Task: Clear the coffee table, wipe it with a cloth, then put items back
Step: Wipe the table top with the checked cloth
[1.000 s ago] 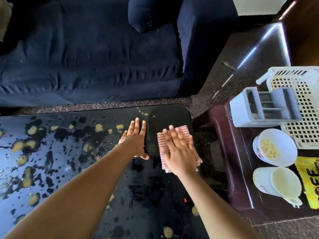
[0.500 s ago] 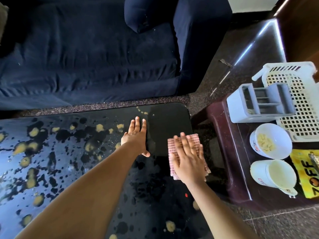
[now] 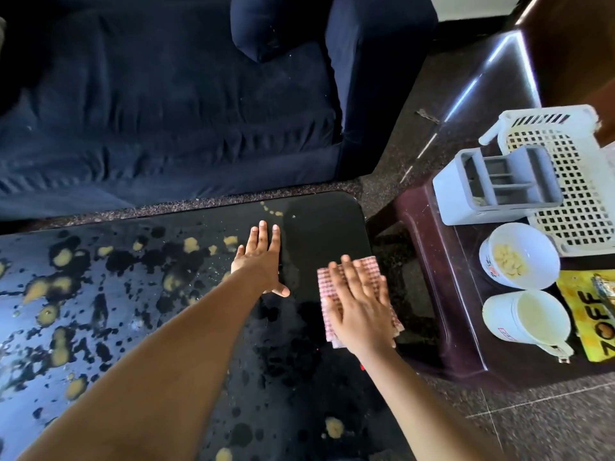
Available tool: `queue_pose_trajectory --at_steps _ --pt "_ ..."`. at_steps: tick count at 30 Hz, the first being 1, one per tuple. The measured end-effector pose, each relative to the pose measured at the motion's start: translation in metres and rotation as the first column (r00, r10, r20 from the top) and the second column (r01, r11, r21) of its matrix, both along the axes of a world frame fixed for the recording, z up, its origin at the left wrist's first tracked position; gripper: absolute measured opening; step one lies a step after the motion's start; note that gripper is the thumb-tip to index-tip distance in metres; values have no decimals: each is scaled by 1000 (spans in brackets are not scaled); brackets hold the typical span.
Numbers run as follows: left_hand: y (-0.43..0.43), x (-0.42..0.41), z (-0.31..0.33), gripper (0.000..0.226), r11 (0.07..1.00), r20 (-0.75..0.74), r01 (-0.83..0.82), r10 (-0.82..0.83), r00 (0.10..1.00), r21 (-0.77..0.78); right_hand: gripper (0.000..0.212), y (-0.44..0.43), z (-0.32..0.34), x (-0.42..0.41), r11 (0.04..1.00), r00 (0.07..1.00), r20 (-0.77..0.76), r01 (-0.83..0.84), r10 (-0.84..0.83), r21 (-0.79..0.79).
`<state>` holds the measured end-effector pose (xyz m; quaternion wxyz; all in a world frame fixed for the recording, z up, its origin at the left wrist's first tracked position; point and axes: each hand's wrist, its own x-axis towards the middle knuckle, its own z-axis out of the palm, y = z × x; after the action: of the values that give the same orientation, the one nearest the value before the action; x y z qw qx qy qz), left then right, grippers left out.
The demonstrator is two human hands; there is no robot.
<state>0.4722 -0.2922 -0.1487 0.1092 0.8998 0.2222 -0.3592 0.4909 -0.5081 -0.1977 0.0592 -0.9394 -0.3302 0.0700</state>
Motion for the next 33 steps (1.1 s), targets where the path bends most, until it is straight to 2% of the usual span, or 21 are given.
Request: queue_pose_trajectory --at_steps 2,4,8,10,11,15,17,21,23,25,28,30,33 --pt "0 0 0 137 1000 -3 10 -10 1000 11 61 -4 1 -2 989 989 11 148 -148 1" --pt "0 -1 -1 136 1000 -3 23 -23 1000 21 62 9 1 -15 981 981 11 193 -194 12" --pt "0 0 -1 136 999 -2 33 -33 999 31 62 27 3 -32 998 997 -24 -70 70 5" --pt "0 -2 -1 136 999 -6 27 -27 1000 33 61 12 1 -24 990 990 -16 -139 139 0" --pt "0 -2 -1 136 999 -6 22 -22 1000 32 61 -1 1 -20 993 993 -11 -115 115 -6" --pt "-1 -3 1 135 999 12 13 -13 1000 43 63 -26 2 -14 987 988 -8 154 -155 -34" --pt "-1 -3 1 135 998 27 12 -14 1000 58 63 -12 2 -24 981 982 -3 191 -191 -27" --pt "-2 -6 1 135 998 56 -11 7 998 64 62 15 3 -53 998 997 -33 -66 66 -5" --pt "-3 -6 2 135 998 59 -25 22 998 57 62 7 2 -49 991 990 -30 -137 137 0" --pt "-3 -8 2 133 998 67 -43 39 997 54 63 -15 1 -39 997 996 -18 -83 82 -10" --pt "-6 -13 2 128 997 79 -63 59 995 48 63 -39 2 -29 991 992 -13 124 -124 -41" --pt "-7 -16 0 124 996 95 -80 75 993 47 63 -33 3 -36 980 981 -7 195 -195 -36" --pt "-9 -18 -1 118 995 101 -91 85 991 52 62 -3 2 -59 997 996 -39 75 -75 0"
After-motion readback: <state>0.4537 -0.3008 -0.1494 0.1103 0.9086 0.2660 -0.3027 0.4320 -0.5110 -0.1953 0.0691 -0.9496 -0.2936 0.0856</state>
